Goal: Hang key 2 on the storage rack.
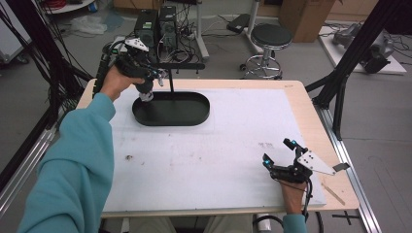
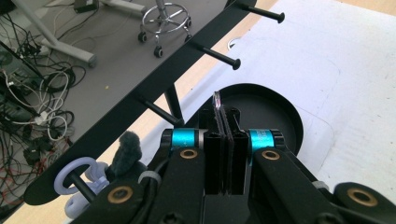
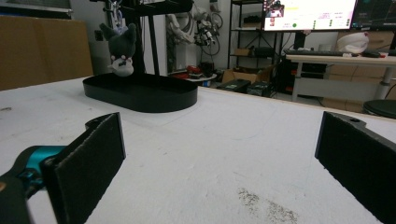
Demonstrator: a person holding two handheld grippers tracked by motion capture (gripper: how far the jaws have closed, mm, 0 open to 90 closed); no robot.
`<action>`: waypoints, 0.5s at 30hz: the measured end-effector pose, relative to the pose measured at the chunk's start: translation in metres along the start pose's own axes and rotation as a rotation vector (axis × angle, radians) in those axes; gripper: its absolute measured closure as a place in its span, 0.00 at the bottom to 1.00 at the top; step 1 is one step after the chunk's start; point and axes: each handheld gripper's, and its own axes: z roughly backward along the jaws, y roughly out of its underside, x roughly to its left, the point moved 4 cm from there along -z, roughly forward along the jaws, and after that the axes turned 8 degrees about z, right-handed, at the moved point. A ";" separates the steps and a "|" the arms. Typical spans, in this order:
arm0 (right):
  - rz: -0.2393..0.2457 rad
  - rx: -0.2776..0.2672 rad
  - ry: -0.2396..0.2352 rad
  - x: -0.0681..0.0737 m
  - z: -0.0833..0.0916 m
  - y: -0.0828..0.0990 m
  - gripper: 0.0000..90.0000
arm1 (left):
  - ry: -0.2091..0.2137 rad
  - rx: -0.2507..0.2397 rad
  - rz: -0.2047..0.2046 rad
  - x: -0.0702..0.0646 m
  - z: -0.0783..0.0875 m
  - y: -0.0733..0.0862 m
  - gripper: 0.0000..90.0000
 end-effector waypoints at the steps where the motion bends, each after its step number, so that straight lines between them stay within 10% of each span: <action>1: 0.000 0.000 0.000 0.000 0.000 0.000 0.01 | 0.000 0.002 0.004 0.001 -0.001 0.001 0.98; 15: -0.002 0.003 0.000 0.000 0.000 0.000 0.01 | -0.035 0.029 0.019 0.011 -0.011 0.005 0.98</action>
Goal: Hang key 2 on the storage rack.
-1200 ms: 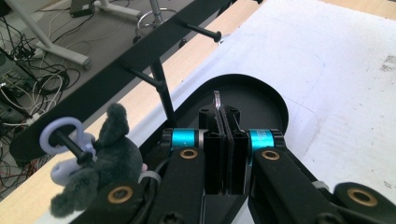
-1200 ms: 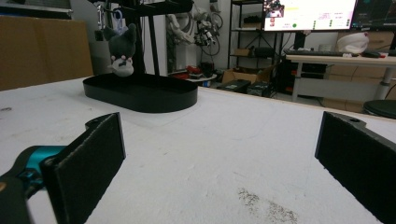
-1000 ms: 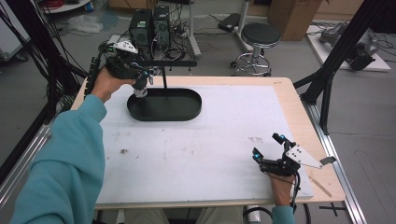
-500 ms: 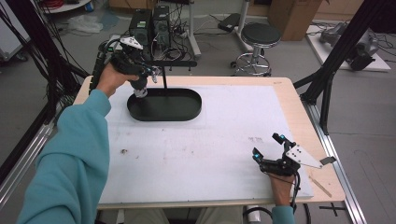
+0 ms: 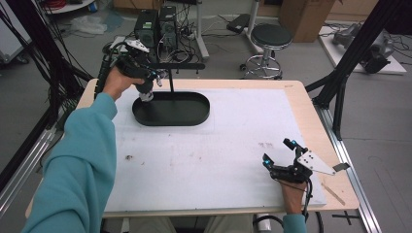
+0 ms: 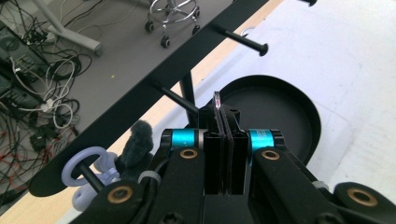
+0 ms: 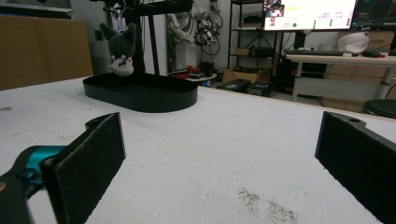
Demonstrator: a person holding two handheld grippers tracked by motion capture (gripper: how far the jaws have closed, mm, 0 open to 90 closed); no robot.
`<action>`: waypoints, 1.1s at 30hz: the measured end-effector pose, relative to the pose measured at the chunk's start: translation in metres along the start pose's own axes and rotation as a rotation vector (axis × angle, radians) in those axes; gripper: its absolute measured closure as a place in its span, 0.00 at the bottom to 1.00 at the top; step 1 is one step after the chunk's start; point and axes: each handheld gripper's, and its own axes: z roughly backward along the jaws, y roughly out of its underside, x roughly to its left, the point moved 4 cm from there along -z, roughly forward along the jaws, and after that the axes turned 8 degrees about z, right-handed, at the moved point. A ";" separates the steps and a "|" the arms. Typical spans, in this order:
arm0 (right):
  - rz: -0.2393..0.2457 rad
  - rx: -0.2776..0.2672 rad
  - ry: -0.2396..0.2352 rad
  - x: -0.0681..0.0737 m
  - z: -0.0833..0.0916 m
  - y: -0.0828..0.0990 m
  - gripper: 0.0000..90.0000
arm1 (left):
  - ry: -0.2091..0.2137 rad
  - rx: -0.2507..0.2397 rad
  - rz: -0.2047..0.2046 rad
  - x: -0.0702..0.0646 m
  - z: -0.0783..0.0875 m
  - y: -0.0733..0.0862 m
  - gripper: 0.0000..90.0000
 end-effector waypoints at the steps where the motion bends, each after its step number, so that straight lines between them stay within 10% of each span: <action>1: -0.002 0.001 0.000 0.000 0.000 0.000 0.01 | -0.004 0.000 0.002 0.001 0.000 0.000 0.98; 33: 0.000 0.000 0.000 0.000 0.000 0.000 0.01 | -0.064 -0.034 0.003 0.017 -0.012 -0.006 0.98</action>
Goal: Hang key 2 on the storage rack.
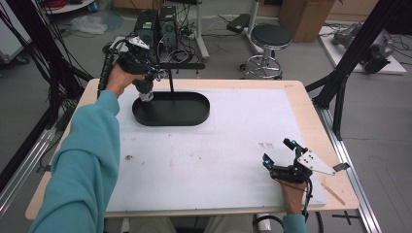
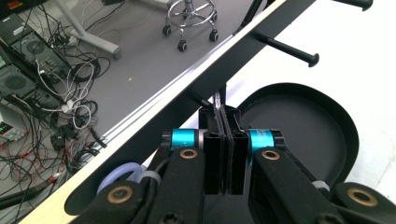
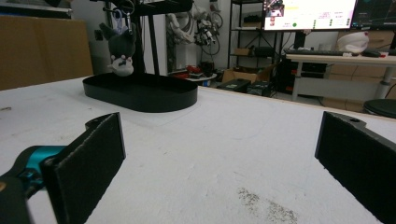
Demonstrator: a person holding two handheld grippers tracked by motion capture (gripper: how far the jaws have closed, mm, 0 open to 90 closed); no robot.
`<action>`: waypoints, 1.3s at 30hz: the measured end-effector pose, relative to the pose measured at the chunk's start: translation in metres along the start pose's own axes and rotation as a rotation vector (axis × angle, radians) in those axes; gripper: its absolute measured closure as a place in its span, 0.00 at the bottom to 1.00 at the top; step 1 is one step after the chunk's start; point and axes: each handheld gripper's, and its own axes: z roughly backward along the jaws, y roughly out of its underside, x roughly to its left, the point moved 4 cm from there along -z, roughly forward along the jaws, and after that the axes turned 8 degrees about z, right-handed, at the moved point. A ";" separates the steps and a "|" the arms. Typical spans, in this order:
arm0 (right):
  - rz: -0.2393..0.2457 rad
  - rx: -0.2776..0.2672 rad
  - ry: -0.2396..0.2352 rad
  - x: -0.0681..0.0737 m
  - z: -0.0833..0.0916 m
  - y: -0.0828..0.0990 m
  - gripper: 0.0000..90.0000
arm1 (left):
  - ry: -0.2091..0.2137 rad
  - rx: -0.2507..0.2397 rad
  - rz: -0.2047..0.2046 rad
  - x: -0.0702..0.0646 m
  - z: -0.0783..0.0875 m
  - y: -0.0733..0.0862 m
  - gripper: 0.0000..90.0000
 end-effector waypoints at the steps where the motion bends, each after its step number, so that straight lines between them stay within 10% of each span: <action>1: 0.000 0.000 -0.001 0.000 0.000 0.000 0.01 | 0.001 -0.003 0.003 0.000 0.000 0.000 0.98; 10: 0.002 -0.003 0.000 0.000 0.000 0.000 0.01 | -0.040 -0.050 0.067 0.004 0.001 -0.003 0.86; 19: 0.004 -0.003 0.000 0.000 0.000 0.000 0.01 | -0.091 -0.330 0.084 0.009 0.023 -0.009 0.05; 27: -0.001 -0.004 0.003 0.000 0.000 0.000 0.01 | -0.002 -0.492 0.048 -0.008 0.068 0.023 0.02; 39: 0.000 -0.004 0.003 0.000 0.001 0.000 0.01 | 0.055 -0.567 -0.002 -0.041 0.105 0.099 0.02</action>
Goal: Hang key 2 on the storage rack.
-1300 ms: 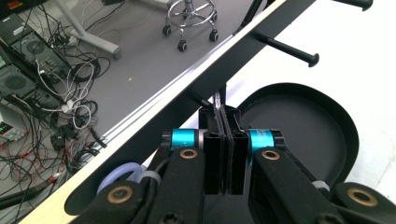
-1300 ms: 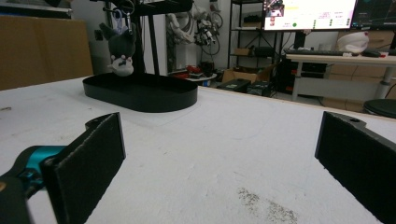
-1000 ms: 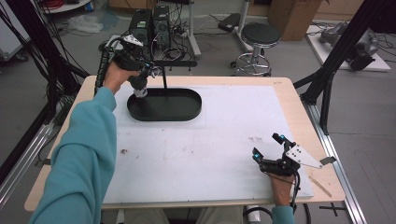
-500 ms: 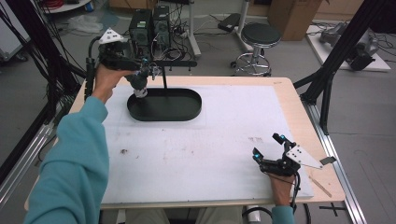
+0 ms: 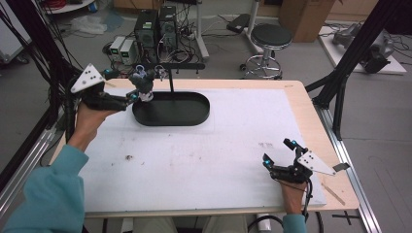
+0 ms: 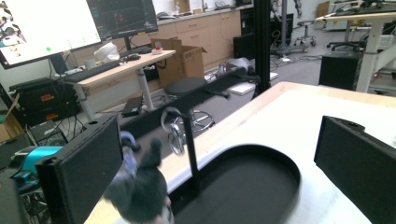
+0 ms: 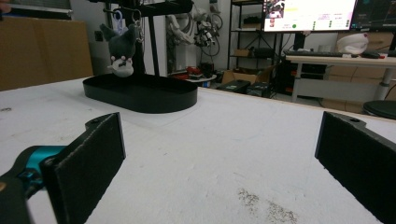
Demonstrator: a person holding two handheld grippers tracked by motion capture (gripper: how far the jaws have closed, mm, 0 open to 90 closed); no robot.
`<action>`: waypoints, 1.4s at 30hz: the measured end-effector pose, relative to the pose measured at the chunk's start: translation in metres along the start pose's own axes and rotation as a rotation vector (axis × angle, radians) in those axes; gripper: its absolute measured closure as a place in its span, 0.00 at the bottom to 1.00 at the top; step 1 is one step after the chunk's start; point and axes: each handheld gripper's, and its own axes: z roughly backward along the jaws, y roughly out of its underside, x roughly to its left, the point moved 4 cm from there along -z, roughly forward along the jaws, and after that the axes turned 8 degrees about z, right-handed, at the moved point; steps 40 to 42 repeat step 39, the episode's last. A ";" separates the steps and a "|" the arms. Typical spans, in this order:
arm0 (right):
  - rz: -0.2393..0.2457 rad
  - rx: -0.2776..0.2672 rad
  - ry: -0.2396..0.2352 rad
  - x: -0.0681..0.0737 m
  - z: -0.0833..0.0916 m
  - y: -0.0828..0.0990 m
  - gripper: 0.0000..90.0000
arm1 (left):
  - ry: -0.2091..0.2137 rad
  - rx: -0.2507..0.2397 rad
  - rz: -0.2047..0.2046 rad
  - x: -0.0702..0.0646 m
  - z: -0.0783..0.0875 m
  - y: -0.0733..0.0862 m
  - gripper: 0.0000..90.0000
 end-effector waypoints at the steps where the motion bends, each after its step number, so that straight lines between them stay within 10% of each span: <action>1: 0.002 -0.001 0.001 0.000 0.000 0.000 0.01 | 0.008 -0.002 0.005 -0.004 0.006 0.005 0.02; 21: 0.010 0.005 0.002 0.000 -0.001 0.000 0.01 | 0.018 -0.091 0.086 -0.052 0.078 0.130 0.02; 42: 0.008 0.001 0.001 0.001 0.000 0.000 0.01 | -0.011 -0.128 0.119 -0.055 0.084 0.153 0.02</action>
